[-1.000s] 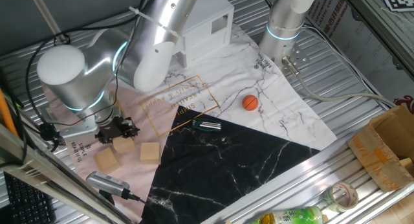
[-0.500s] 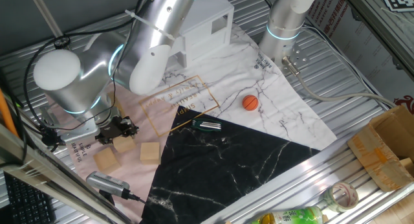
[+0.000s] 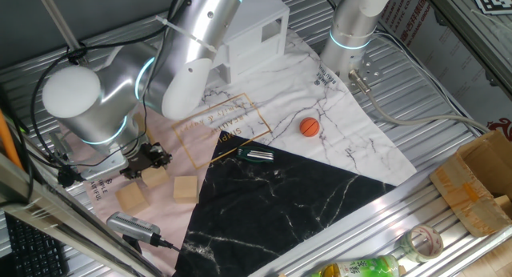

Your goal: Stack the blocks into a pyramid shape

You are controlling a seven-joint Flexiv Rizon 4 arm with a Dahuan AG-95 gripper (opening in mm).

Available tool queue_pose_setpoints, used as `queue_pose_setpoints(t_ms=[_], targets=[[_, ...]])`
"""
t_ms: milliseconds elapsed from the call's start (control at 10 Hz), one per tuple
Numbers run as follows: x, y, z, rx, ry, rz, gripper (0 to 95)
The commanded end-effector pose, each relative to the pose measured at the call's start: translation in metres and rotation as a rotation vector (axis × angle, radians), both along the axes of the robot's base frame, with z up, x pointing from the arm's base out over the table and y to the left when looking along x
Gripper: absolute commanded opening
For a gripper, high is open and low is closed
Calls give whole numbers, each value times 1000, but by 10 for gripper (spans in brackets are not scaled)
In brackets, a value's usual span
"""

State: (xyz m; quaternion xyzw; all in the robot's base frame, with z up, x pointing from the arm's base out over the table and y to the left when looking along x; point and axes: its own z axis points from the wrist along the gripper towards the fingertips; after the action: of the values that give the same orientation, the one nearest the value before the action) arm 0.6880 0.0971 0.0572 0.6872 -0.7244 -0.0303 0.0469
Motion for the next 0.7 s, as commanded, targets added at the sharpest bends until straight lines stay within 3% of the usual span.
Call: queue_pose_setpoints(t_ms=[100, 700], targets=[[-3, -3, -2, 4, -1, 13, 0], [-4, -5, -3, -15, -1, 24, 0]])
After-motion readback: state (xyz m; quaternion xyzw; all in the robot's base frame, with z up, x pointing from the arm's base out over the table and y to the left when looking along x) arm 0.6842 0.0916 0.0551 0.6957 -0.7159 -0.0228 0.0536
